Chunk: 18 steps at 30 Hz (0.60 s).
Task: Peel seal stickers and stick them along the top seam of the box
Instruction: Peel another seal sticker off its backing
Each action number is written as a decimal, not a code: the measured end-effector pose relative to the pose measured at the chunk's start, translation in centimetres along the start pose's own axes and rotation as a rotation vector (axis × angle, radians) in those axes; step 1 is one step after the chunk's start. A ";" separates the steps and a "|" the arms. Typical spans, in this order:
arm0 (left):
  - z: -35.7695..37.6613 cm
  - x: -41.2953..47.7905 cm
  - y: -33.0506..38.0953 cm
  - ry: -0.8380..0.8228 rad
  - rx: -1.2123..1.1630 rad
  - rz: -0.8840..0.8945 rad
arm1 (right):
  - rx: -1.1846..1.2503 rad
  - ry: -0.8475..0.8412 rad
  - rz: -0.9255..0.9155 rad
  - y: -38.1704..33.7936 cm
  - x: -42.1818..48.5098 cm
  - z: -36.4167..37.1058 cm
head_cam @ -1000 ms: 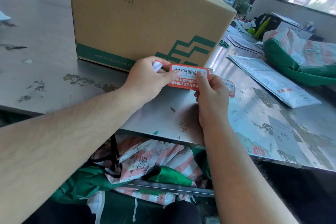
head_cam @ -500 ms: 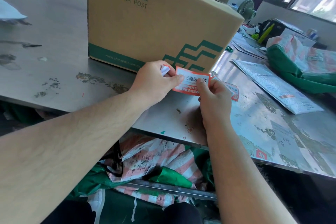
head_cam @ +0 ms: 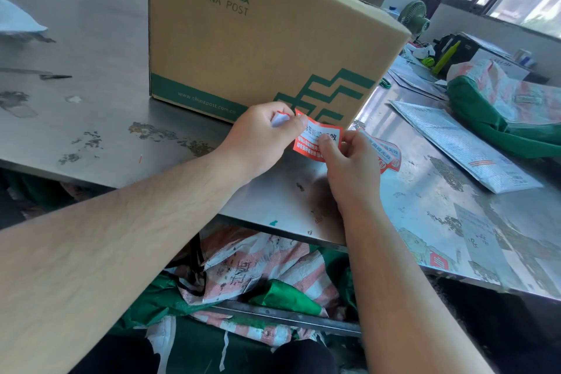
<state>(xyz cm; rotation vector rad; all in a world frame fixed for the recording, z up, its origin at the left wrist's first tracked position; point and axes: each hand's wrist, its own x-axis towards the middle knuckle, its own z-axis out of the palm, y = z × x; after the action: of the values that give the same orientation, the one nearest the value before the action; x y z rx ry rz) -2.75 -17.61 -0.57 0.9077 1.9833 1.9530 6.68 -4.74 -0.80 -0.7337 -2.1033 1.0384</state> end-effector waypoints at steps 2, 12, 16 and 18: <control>0.0 0.0 0.0 -0.003 0.006 -0.003 | 0.017 0.004 0.024 0.1 0.1 0.1; 0.1 -0.1 0.1 -0.013 0.063 -0.006 | 0.074 0.066 0.027 0.3 -0.1 -0.1; 0.0 0.0 0.1 -0.022 0.077 -0.003 | 0.049 0.051 -0.012 0.4 0.0 -0.2; 0.2 0.0 0.1 -0.030 0.112 0.002 | 0.006 0.053 -0.030 0.6 0.2 0.1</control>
<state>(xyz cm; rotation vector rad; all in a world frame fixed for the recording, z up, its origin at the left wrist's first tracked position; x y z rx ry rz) -2.66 -17.47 -0.51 0.9600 2.0935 1.8335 6.63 -4.28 -1.30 -0.7170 -2.0590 0.9975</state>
